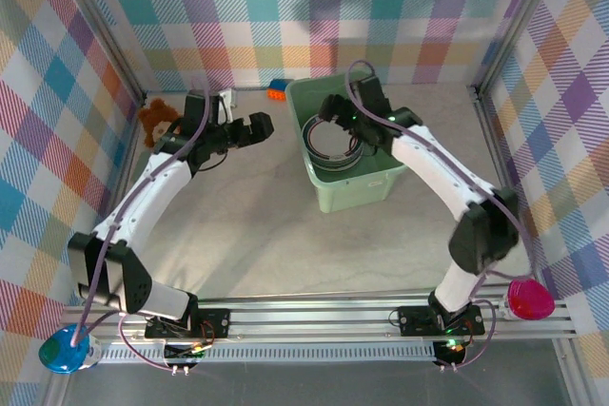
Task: Place the plates into the plastic bin on the countertop
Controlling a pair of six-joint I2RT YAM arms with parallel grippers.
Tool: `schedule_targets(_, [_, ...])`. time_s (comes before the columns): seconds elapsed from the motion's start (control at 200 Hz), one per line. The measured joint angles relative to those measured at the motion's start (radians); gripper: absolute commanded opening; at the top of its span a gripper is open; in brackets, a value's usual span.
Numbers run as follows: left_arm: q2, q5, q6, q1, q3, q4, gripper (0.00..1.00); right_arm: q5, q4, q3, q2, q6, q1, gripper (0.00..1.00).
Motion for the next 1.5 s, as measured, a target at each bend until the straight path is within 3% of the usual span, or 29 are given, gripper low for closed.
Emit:
schedule_targets(0.175, [-0.200, -0.230, 0.098, 0.005, -0.202, 0.050, 1.00, 0.146, 0.117, -0.189, -0.364, -0.298, -0.032, 0.99])
schedule_targets(0.365, [-0.240, -0.424, 0.185, 0.031, -0.476, 0.225, 1.00, 0.163, 0.247, -0.707, -0.665, -0.478, -0.314, 0.99])
schedule_targets(0.49, [-0.207, -0.508, 0.238, 0.034, -0.687, 0.406, 1.00, 0.100, 0.380, -1.050, -0.652, -0.540, -0.469, 0.99])
schedule_targets(0.625, [-0.095, -0.559, 0.291, 0.036, -0.797, 0.618, 1.00, 0.011, 0.605, -1.251, -0.505, -0.547, -0.531, 0.99])
schedule_targets(0.825, [0.072, -0.587, 0.380, 0.047, -0.850, 0.958, 1.00, -0.127, 0.920, -1.205, -0.270, -0.602, -0.531, 0.99])
schedule_targets(0.965, [0.129, -0.547, 0.389, 0.106, -0.894, 1.162, 1.00, -0.242, 1.226, -1.217, -0.158, -0.673, -0.531, 0.99])
schedule_targets(1.03, [0.158, -0.539, 0.387, 0.130, -0.919, 1.242, 1.00, -0.274, 1.236, -1.213, -0.118, -0.691, -0.535, 0.99])
schedule_targets(1.5, [0.179, -0.500, 0.383, 0.145, -0.903, 1.259, 1.00, -0.274, 1.258, -1.181, -0.109, -0.704, -0.536, 0.99])
